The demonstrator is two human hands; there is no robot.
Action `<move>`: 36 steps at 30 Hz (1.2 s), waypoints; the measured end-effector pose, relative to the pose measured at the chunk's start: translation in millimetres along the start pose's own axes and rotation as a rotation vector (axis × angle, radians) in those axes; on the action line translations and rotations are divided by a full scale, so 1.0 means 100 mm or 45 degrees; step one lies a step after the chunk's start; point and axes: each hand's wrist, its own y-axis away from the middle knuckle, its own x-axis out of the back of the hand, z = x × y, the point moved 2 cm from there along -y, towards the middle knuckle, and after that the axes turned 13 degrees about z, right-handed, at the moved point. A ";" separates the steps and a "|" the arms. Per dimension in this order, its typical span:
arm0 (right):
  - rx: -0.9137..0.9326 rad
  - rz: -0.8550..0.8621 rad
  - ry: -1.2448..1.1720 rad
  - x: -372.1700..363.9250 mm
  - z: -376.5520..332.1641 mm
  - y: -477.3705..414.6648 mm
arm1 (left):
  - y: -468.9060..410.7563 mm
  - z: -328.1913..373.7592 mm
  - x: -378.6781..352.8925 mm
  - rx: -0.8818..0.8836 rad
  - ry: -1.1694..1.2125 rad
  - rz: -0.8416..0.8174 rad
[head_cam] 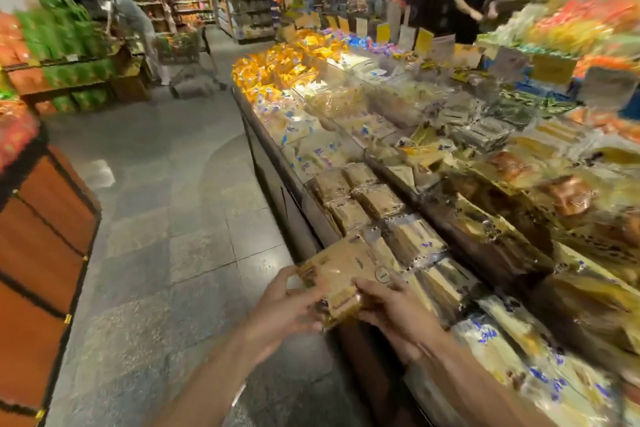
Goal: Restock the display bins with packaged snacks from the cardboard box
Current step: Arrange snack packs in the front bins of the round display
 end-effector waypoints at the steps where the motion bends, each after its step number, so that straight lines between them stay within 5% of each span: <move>1: -0.005 0.037 -0.065 -0.05 0.02 -0.16 | -0.21 0.05 -0.02 0.009 0.053 -0.004; 8: 0.129 0.447 0.131 -0.20 -0.26 -1.58 | -2.01 0.52 -0.10 -0.065 -0.141 0.079; 12: 0.234 0.644 0.485 -0.19 -0.39 -2.22 | -3.04 0.84 -0.27 -0.138 -0.493 -0.134; 16: 0.301 0.742 1.213 -0.27 -0.51 -2.67 | -3.92 1.03 -0.54 -0.303 -0.844 -0.348; 21: 0.186 0.927 1.521 -0.41 -0.56 -3.08 | -4.69 1.05 -1.04 -0.535 -1.322 -0.677; 26: 0.092 1.192 1.610 -0.55 -0.43 -3.26 | -5.06 0.94 -1.34 -0.775 -1.620 -0.931; 36: -0.067 1.486 1.563 -0.89 -0.29 -3.27 | -5.14 0.95 -1.43 -1.219 -1.690 -1.231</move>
